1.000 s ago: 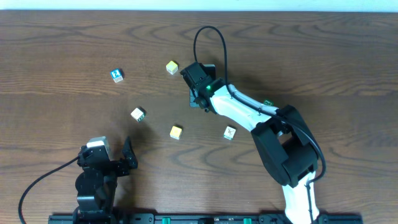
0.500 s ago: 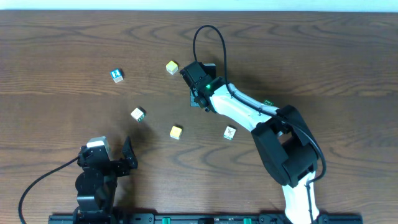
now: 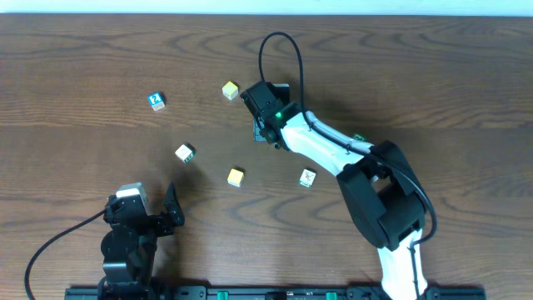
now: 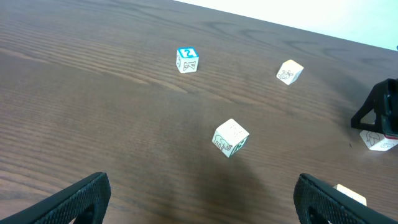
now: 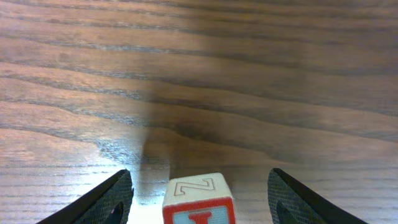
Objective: Spell out Ai2
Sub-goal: 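Move the right gripper to the red A block and grasp it, then carry the red A block and lower it left of the I block, then open the right gripper and pull it back to the right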
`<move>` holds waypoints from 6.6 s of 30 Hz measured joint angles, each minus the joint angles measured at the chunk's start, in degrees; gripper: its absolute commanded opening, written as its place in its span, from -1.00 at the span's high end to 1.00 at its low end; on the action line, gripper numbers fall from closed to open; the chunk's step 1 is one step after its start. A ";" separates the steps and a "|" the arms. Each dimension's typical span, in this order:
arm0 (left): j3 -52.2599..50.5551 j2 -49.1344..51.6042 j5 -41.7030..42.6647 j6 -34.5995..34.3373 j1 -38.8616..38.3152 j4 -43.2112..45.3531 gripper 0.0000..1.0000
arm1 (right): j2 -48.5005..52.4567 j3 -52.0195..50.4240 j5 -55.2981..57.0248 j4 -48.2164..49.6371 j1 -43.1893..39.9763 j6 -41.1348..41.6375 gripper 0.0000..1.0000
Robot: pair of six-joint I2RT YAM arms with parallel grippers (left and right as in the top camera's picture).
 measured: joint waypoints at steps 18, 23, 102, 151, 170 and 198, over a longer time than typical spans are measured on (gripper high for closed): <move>0.00 0.00 0.00 0.00 0.00 0.02 -0.91 | -25.07 13.49 -1.86 -31.71 -23.89 -10.78 -0.98; 0.00 0.00 0.00 0.00 0.00 0.02 -0.91 | -28.87 -5.11 -2.64 -25.81 -26.56 -8.74 -0.99; 0.00 0.00 0.00 0.00 0.00 0.02 -0.91 | -15.23 -3.26 -17.49 -0.55 -5.66 -6.84 0.98; 0.00 0.00 0.00 0.00 0.00 0.02 -0.91 | 0.94 4.00 -8.96 -2.86 1.79 -13.40 0.97; 0.00 0.00 0.00 0.00 0.00 0.02 -0.91 | 0.94 4.00 -7.89 -2.67 1.79 -12.04 0.21; 0.00 0.00 0.00 0.00 0.00 0.04 -0.91 | -7.96 24.61 -7.06 -18.56 1.55 -19.93 -0.25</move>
